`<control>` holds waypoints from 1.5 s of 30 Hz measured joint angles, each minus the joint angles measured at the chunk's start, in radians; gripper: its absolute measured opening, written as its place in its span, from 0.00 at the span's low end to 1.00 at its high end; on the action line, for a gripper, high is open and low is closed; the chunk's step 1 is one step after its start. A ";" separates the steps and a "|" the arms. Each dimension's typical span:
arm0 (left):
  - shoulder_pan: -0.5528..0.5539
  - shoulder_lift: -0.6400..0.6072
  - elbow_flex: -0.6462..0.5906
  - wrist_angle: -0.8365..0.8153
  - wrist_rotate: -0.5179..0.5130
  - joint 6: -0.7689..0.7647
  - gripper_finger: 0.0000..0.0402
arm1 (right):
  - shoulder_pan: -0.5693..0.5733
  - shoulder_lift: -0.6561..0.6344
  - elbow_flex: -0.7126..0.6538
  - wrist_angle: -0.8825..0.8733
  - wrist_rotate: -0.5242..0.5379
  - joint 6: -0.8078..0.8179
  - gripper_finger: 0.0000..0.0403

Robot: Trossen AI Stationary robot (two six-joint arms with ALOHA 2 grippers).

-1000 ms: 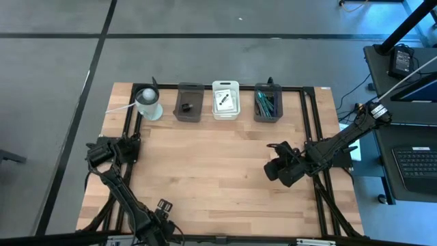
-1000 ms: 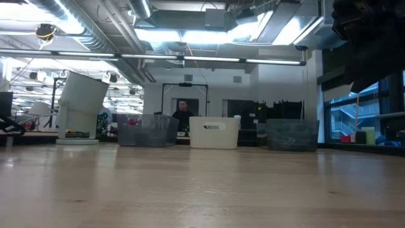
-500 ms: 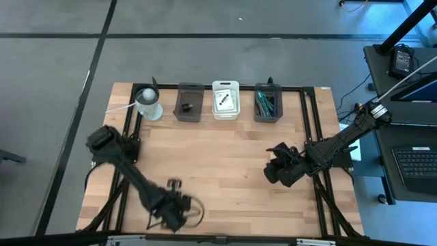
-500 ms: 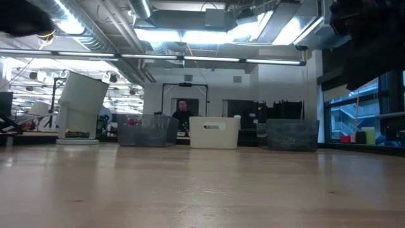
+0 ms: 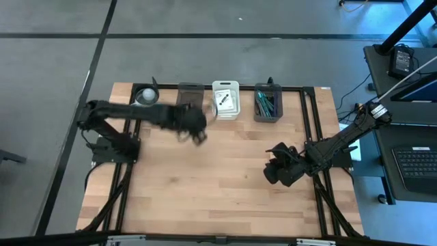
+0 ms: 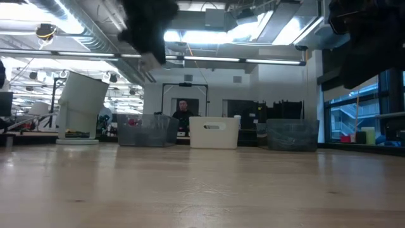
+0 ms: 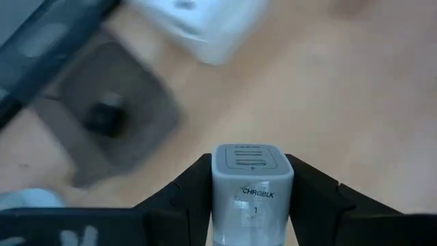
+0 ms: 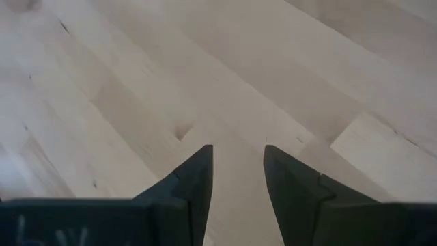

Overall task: Pick and place items into bin
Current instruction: Put the white charger adapter into the left black bin

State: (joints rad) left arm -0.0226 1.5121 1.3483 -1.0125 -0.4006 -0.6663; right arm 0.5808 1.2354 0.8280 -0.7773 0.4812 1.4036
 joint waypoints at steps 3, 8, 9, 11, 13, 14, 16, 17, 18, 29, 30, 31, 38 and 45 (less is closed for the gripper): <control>0.216 0.002 0.000 0.020 0.096 0.119 0.36 | -0.003 0.000 0.000 0.003 0.000 0.004 0.33; 0.524 0.060 0.000 0.105 0.234 0.363 0.36 | -0.012 0.000 0.000 0.000 0.000 0.074 0.33; 0.575 0.076 0.000 0.135 0.257 0.390 0.36 | -0.018 0.000 0.000 0.000 -0.001 0.094 0.33; 0.660 0.115 0.002 0.204 0.310 0.417 0.36 | -0.035 0.000 0.000 -0.001 0.000 0.128 0.33; 0.724 0.164 0.001 0.230 0.357 0.426 0.36 | -0.058 -0.001 0.000 -0.002 0.000 0.144 0.33; 0.746 0.190 0.000 0.253 0.378 0.426 0.36 | -0.071 -0.001 0.000 -0.003 0.000 0.157 0.33; 0.779 0.239 0.000 0.263 0.422 0.438 0.36 | -0.094 -0.001 0.000 -0.005 0.000 0.179 0.33; 0.786 0.262 0.002 0.255 0.429 0.451 0.36 | -0.106 -0.001 0.000 -0.005 0.000 0.185 0.33; 0.789 0.288 0.009 0.249 0.427 0.462 0.36 | -0.117 -0.001 0.000 -0.005 0.000 0.186 0.33; 0.774 0.414 0.042 0.247 0.299 0.471 0.38 | -0.204 -0.001 0.000 -0.004 0.000 0.186 0.33; 0.775 0.422 0.042 0.247 0.303 0.471 0.38 | -0.209 -0.001 0.000 -0.004 0.000 0.186 0.33; 0.775 0.428 0.042 0.247 0.308 0.471 0.38 | -0.214 -0.001 0.000 -0.004 0.000 0.185 0.33; 0.770 0.442 0.042 0.251 0.296 0.470 0.38 | -0.237 -0.001 0.000 -0.004 0.000 0.185 0.33; 0.771 0.442 0.042 0.252 0.296 0.467 0.40 | -0.238 -0.001 0.000 -0.005 0.000 0.184 0.33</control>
State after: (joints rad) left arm 0.7479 1.9537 1.3899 -0.7607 -0.1042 -0.1989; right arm 0.3428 1.2346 0.8280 -0.7818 0.4808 1.5879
